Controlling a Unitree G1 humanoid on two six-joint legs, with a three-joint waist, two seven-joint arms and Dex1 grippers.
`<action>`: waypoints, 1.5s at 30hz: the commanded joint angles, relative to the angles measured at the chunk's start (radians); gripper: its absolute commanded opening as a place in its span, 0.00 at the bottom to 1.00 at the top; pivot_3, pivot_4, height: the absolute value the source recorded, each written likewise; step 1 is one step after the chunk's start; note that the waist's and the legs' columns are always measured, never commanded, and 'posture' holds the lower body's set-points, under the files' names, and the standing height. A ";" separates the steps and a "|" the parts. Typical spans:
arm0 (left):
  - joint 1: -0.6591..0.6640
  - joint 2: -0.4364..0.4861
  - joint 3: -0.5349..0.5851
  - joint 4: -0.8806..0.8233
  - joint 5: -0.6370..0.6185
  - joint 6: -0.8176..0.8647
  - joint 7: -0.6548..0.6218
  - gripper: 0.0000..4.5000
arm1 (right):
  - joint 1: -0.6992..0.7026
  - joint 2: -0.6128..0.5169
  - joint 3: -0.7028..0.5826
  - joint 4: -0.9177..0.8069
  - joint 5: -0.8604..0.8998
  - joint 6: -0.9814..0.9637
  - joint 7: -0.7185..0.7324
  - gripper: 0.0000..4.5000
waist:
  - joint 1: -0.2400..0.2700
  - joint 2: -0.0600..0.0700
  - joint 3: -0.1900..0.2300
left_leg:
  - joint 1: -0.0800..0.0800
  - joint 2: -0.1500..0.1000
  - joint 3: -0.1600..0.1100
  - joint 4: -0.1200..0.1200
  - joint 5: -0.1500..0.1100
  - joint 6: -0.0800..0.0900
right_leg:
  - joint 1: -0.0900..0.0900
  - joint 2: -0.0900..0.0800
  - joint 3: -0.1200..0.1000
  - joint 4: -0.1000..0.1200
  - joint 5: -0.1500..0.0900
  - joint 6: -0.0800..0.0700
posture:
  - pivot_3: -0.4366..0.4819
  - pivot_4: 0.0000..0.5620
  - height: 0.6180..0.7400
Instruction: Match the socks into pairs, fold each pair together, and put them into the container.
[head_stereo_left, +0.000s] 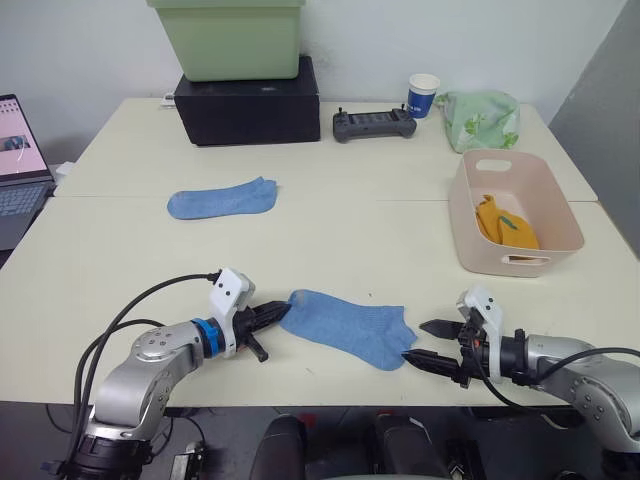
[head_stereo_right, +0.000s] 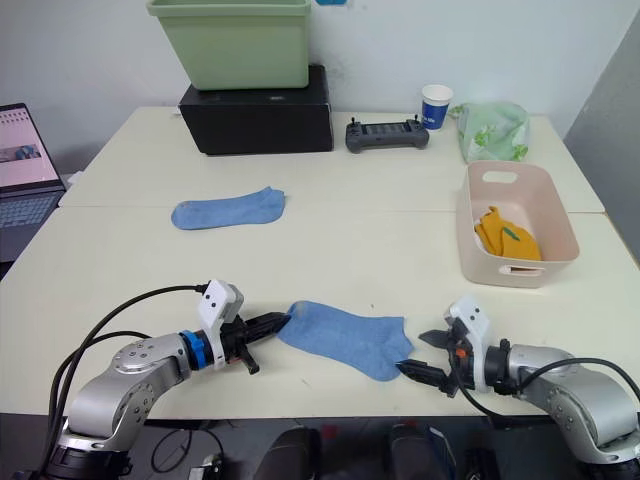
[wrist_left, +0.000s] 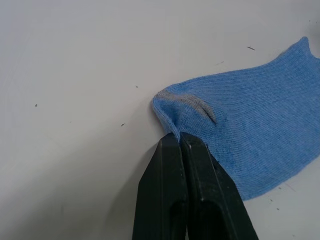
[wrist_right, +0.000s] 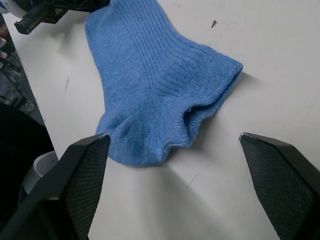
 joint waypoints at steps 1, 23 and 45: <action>0.006 -0.006 0.000 -0.052 -0.015 0.014 0.009 0.00 | 0.011 0.019 0.016 0.008 0.001 -0.035 -0.008 0.70 | 0.000 0.000 0.000 | 0.000 0.000 0.000 0.000 0.000 0.000 | 0.000 0.000 0.000 0.000 0.000 0.000 | 0.48 0.27 1.00; 0.243 -0.207 0.021 -0.333 -0.099 0.092 0.265 0.00 | -0.224 -0.122 0.076 0.325 -0.059 -0.163 0.222 0.01 | 0.004 0.000 0.000 | 0.000 -0.001 0.000 0.000 0.000 0.000 | 0.000 0.000 0.000 -0.001 0.002 -0.004 | 0.48 0.27 1.00; 0.022 0.013 0.016 -0.163 -0.010 -0.122 0.018 0.58 | -0.308 0.031 0.129 0.268 -0.230 -0.474 0.136 0.41 | 0.001 0.000 0.000 | 0.000 -0.001 0.001 0.000 0.000 0.000 | 0.000 0.001 0.000 0.000 0.002 -0.004 | 0.48 0.27 1.00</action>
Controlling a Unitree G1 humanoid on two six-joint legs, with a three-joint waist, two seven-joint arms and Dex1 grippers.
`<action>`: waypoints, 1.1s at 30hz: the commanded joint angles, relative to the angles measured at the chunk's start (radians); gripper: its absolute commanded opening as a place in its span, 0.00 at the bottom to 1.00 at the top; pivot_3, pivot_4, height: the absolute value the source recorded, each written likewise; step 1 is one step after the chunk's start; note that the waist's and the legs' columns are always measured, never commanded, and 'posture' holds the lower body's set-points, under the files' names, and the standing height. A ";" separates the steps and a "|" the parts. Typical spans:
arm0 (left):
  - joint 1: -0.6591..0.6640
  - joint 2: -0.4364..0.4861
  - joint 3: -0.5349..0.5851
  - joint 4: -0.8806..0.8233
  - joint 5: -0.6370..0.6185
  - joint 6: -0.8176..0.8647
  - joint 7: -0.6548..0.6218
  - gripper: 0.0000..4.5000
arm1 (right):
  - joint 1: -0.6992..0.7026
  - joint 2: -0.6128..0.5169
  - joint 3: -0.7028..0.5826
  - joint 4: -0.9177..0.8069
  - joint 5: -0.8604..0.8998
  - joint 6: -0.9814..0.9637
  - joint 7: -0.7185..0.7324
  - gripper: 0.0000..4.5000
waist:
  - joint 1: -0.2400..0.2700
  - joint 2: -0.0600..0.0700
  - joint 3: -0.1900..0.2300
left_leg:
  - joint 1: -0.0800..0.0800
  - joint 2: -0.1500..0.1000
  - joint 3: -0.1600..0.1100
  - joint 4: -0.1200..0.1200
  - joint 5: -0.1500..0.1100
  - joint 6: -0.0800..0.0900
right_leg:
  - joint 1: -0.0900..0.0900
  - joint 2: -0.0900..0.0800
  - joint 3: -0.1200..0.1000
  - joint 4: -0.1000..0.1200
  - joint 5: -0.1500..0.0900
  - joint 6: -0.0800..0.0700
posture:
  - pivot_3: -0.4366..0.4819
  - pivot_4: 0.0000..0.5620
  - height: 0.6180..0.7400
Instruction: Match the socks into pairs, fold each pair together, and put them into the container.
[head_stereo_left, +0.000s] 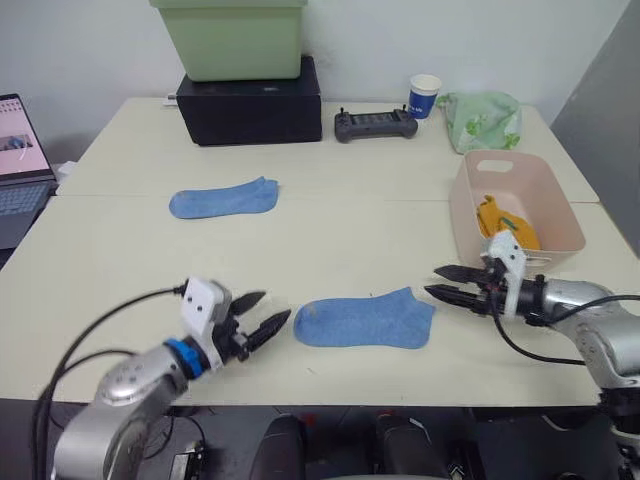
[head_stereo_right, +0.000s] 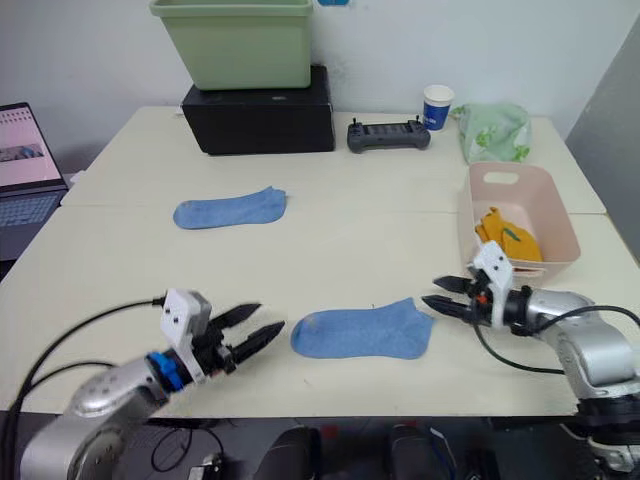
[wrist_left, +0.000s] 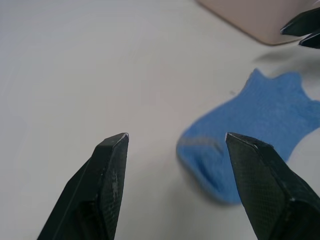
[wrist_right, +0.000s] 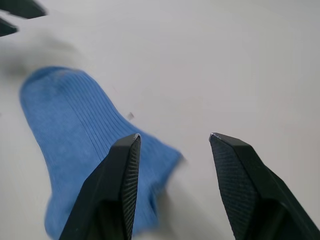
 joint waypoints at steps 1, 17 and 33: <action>-0.127 0.002 -0.122 0.125 0.091 -0.089 -0.070 0.51 | -0.022 0.076 0.095 -0.013 -0.084 -0.091 -0.048 0.32 | 0.000 0.000 0.000 | 0.000 0.000 0.000 0.000 0.000 0.000 | 0.000 0.000 0.000 0.000 0.000 0.000 | 0.48 0.27 1.00; -0.239 -0.024 -0.297 0.434 0.260 -0.213 -0.165 0.01 | 0.099 0.081 0.125 0.107 -0.221 -0.241 -0.070 0.00 | 0.001 0.001 -0.001 | 0.000 0.001 -0.001 0.000 0.000 0.000 | 0.001 -0.001 -0.001 0.001 0.000 0.000 | 0.48 0.27 1.00; -0.161 0.075 -0.288 0.285 0.200 -0.223 -0.322 0.01 | 0.196 0.032 0.121 -0.075 -0.118 -0.165 0.013 0.00 | -0.001 0.001 0.000 | 0.000 0.001 -0.001 0.000 0.000 0.000 | 0.000 -0.001 -0.001 0.001 0.000 0.000 | 0.48 0.27 1.00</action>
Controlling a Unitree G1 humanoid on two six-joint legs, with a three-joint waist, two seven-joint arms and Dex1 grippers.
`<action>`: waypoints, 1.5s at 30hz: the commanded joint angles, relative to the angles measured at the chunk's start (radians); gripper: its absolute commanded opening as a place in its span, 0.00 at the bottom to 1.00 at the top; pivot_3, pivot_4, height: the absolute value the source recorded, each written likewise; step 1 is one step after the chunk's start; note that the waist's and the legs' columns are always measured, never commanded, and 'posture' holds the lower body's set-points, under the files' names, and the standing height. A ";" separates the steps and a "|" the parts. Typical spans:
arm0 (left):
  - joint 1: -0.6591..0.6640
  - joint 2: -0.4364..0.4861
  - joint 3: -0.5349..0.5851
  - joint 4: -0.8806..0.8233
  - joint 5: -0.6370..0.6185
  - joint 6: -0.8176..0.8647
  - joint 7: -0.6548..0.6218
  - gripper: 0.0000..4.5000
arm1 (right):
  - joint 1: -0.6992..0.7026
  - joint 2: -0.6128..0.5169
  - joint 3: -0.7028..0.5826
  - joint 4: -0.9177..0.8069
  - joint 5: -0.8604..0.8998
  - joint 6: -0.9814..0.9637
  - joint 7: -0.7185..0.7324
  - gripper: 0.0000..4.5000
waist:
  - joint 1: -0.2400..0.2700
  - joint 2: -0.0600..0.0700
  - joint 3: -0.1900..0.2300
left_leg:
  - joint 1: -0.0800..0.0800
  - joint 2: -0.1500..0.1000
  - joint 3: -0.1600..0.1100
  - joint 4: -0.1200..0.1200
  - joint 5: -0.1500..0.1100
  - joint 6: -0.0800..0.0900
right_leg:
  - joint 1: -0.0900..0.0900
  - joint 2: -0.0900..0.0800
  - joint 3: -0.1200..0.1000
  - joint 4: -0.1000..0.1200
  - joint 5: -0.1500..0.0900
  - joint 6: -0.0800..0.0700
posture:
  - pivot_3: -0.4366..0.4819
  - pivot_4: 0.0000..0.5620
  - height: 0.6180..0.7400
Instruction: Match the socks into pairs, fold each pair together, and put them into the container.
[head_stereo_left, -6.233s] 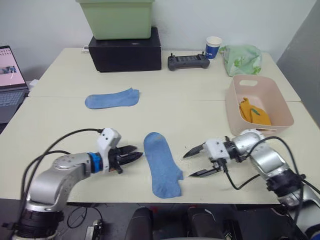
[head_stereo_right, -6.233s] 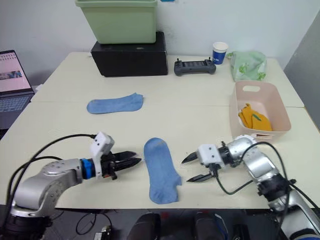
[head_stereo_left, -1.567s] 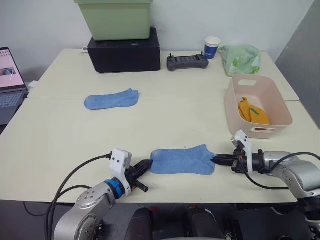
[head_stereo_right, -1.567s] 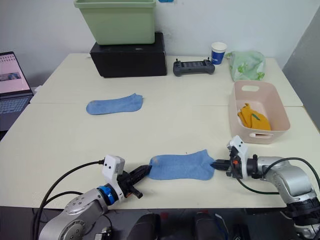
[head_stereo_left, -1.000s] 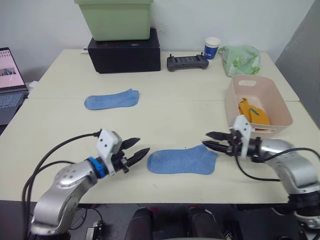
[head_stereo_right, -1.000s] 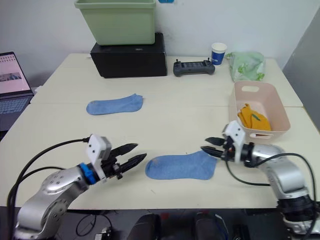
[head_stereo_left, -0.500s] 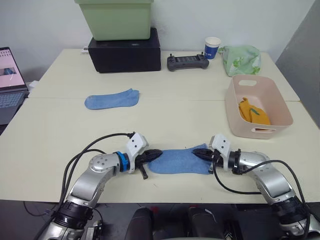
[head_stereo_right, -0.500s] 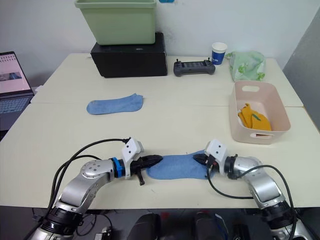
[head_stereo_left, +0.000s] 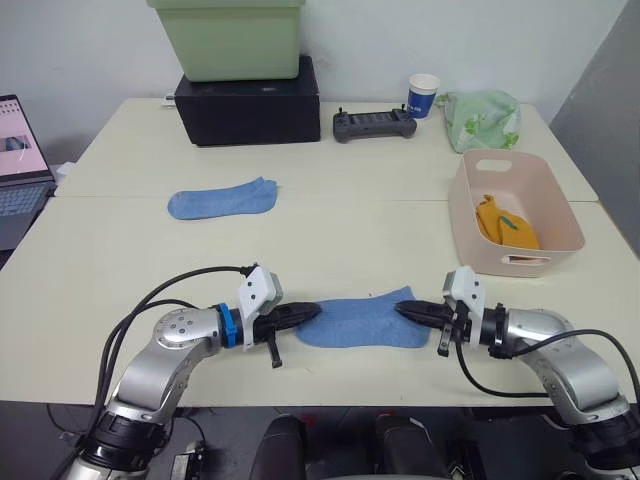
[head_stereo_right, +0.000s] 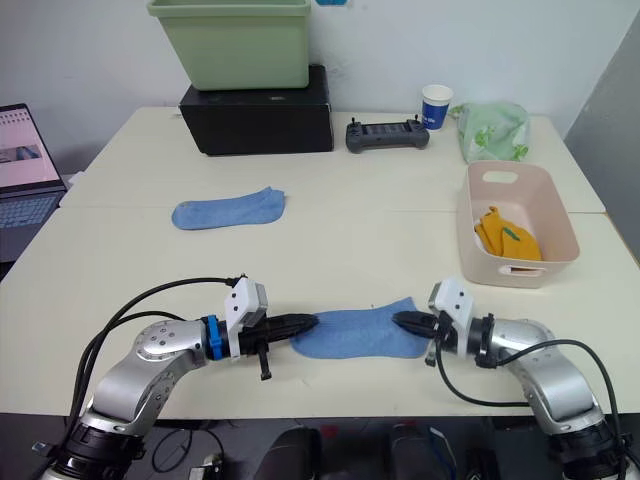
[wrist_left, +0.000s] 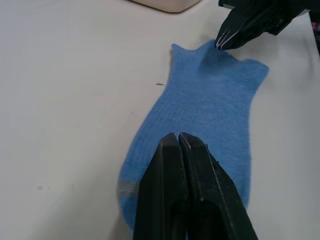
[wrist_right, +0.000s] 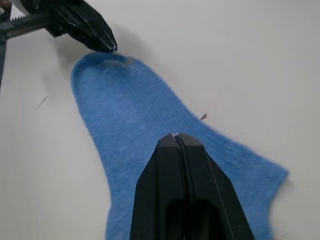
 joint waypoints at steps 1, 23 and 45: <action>0.025 0.020 -0.029 0.002 0.050 -0.038 -0.013 0.01 | 0.032 -0.041 0.009 -0.005 -0.043 -0.034 0.017 0.00 | 0.001 0.000 0.000 | 0.000 0.000 0.000 0.000 0.000 0.000 | 0.000 0.000 0.000 0.000 0.000 0.000 | 0.48 0.27 1.00; 0.182 -0.125 0.388 -0.014 -0.082 -0.046 0.299 0.44 | -0.106 0.044 -0.139 -0.166 0.126 0.147 -0.195 0.46 | -0.004 0.000 0.000 | 0.000 0.001 0.000 0.000 0.000 0.000 | 0.000 0.000 0.000 0.000 0.000 0.000 | 0.48 0.27 1.00; -0.397 -0.115 0.314 0.733 0.233 -0.272 0.531 0.99 | -0.222 0.158 -0.068 -0.111 0.047 0.146 -0.290 1.00 | 0.005 -0.001 0.000 | -0.003 -0.001 0.000 0.000 0.000 0.000 | -0.002 0.000 -0.002 0.000 0.000 0.000 | 0.48 0.27 1.00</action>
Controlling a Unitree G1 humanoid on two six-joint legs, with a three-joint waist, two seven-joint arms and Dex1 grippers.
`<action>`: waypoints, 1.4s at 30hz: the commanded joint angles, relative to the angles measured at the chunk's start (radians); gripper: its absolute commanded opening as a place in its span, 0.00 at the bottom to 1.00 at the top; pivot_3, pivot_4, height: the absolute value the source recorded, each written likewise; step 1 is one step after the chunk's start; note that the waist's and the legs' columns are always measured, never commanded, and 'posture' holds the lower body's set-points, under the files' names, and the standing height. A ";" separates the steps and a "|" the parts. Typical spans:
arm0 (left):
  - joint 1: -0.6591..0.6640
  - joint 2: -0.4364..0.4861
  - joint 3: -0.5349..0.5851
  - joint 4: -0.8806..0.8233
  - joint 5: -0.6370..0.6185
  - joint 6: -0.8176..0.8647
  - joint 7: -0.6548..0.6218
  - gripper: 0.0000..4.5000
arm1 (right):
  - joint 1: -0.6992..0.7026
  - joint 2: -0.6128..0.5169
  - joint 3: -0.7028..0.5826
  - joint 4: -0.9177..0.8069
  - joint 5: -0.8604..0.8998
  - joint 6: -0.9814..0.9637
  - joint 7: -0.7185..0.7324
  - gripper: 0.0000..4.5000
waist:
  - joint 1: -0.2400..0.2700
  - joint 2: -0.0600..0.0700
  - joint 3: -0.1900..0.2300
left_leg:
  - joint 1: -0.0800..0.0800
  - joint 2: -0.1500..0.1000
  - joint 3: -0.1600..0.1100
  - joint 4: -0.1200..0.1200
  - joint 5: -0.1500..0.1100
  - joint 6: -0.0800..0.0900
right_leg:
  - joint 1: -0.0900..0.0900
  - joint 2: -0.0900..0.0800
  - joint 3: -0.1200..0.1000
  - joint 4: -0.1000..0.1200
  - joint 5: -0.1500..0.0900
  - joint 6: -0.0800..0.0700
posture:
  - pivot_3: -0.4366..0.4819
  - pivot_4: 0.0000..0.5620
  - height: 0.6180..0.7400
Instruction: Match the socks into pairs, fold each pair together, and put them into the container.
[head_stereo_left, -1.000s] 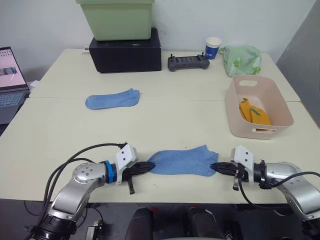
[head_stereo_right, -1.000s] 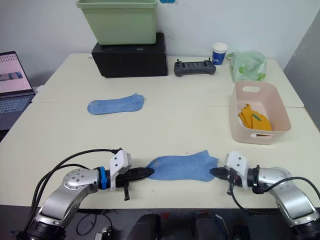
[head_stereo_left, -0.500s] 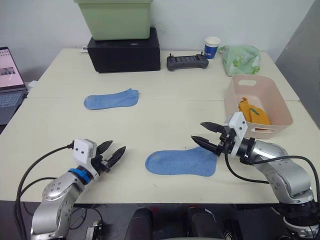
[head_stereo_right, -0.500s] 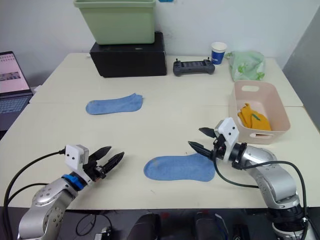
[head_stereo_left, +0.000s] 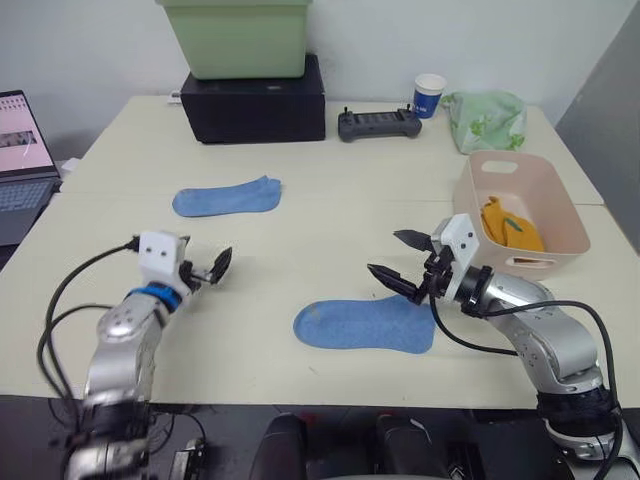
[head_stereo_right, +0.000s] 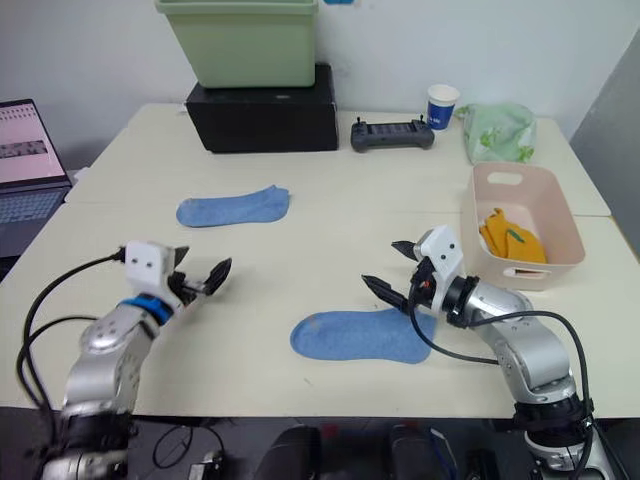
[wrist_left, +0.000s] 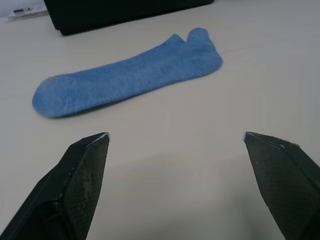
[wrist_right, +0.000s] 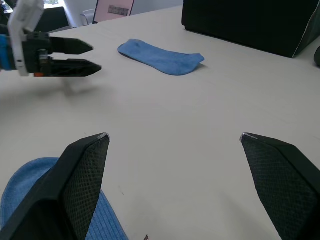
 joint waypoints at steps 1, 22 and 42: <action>-0.184 0.013 -0.051 0.273 0.074 -0.100 -0.003 0.99 | -0.006 -0.002 -0.009 -0.033 -0.009 -0.010 -0.014 1.00 | 0.000 0.000 0.000 | 0.000 0.000 0.000 0.000 0.000 0.000 | 0.000 0.000 0.000 0.000 0.000 0.000 | 0.48 0.27 1.00; -0.631 -0.039 -0.069 0.971 0.144 -0.133 0.062 0.58 | 0.010 -0.001 -0.022 -0.134 -0.015 0.086 -0.079 1.00 | -0.006 0.000 0.000 | -0.003 -0.001 0.002 0.001 0.000 -0.001 | -0.004 0.001 -0.003 0.003 0.000 0.000 | 0.48 0.27 1.00; -0.376 -0.142 -0.122 0.406 0.079 0.017 -0.125 0.00 | 0.002 0.025 -0.010 -0.094 -0.028 0.061 -0.081 1.00 | -0.002 0.000 0.000 | -0.005 0.002 0.001 0.001 0.003 -0.005 | -0.004 -0.001 -0.002 0.002 0.000 0.000 | 0.48 0.27 1.00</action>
